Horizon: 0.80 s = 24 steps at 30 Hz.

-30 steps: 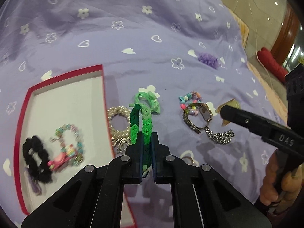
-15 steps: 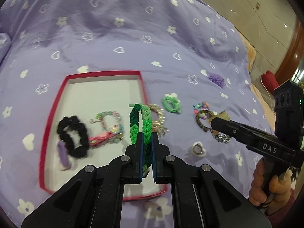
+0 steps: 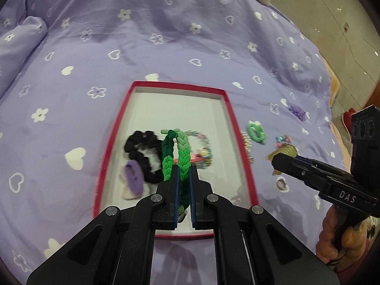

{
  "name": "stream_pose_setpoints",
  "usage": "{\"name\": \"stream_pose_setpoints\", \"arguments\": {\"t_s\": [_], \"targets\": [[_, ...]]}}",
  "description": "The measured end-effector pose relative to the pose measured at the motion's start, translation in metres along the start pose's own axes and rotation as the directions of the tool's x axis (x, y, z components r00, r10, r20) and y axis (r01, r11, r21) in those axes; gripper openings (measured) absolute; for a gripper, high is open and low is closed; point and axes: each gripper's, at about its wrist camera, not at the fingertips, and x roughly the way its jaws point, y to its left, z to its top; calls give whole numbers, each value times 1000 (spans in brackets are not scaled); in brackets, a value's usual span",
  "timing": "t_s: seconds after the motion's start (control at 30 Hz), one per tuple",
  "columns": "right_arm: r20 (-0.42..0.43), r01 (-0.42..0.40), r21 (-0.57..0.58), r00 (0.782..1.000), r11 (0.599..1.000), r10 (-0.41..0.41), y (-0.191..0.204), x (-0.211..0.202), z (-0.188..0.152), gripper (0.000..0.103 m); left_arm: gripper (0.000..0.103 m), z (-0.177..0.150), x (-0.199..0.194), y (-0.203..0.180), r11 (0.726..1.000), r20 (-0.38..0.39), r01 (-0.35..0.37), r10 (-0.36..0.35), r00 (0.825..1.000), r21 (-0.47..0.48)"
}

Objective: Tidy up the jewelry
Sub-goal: 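Carry the green hair tie with the left tool while the right tool carries the claw clip over the tray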

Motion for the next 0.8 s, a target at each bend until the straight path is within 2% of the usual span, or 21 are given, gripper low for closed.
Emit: {"name": "stream_pose_setpoints", "arguments": {"t_s": [0.33, 0.6, 0.8], "targets": [[-93, -4, -65, 996, 998, -2, 25, 49, 2, 37, 6, -4, 15, 30, 999, -25, -34, 33, 999, -41], [-166, 49, -118, 984, 992, -68, 31, 90, -4, 37, 6, -3, 43, 40, 998, -65, -56, 53, 996, -39], [-177, 76, -155, 979, 985, -103, 31, 99, -6, 37, 7, -8, 58, 41, 997, -98, -67, 64, 993, -29]]}}
